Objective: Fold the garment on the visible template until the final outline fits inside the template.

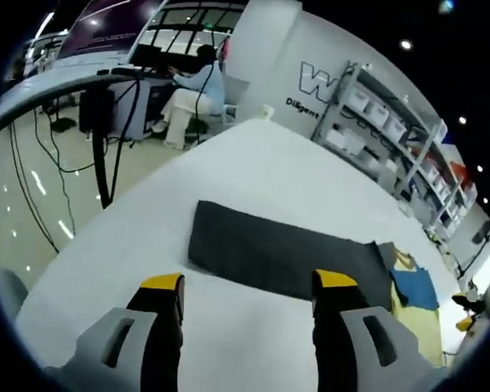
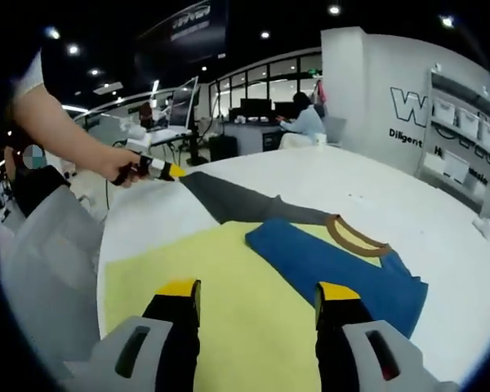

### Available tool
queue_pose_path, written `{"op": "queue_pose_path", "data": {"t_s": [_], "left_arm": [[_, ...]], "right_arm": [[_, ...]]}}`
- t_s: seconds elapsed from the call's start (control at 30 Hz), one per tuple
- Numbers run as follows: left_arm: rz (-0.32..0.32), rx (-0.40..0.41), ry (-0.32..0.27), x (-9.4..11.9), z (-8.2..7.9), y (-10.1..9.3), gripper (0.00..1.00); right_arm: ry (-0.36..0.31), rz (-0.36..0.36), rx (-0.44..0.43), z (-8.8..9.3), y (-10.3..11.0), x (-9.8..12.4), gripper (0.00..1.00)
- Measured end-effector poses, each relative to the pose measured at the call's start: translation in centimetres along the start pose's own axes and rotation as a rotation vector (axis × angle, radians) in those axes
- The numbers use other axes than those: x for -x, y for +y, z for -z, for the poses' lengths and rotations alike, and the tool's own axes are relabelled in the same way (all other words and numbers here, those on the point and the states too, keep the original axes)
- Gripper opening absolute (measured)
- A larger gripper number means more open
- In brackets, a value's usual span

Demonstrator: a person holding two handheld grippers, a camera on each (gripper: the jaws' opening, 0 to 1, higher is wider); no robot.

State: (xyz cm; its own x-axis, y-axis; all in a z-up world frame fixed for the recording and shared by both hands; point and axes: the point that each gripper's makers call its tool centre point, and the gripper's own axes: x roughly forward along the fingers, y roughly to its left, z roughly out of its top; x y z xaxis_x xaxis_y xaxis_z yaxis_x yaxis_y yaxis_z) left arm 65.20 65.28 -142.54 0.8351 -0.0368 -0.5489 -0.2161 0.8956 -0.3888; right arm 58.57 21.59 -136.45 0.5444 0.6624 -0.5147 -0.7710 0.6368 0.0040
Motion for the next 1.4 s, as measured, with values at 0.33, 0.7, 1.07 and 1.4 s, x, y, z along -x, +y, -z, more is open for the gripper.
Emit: {"op": "queue_pose_path", "data": {"t_s": [0.33, 0.7, 1.07, 1.4], "left_arm": [[-0.085, 0.110, -0.027, -0.6, -0.8, 1.7, 0.26], [-0.087, 0.155, -0.051, 0.4, -1.7, 1.1, 0.02], [0.148, 0.109, -0.195, 2.7, -7.7, -7.1, 0.02], [0.365, 0.040, -0.218, 3.7, -9.8, -17.1, 0.02]], "right_arm": [[0.012, 0.028, -0.004, 0.6, -0.6, 1.1, 0.50], [0.005, 0.037, -0.003, 0.6, -0.1, 1.6, 0.47], [-0.040, 0.047, -0.019, -0.1, 0.7, 2.5, 0.46], [-0.077, 0.067, -0.040, 0.3, 1.2, 4.7, 0.48]]}}
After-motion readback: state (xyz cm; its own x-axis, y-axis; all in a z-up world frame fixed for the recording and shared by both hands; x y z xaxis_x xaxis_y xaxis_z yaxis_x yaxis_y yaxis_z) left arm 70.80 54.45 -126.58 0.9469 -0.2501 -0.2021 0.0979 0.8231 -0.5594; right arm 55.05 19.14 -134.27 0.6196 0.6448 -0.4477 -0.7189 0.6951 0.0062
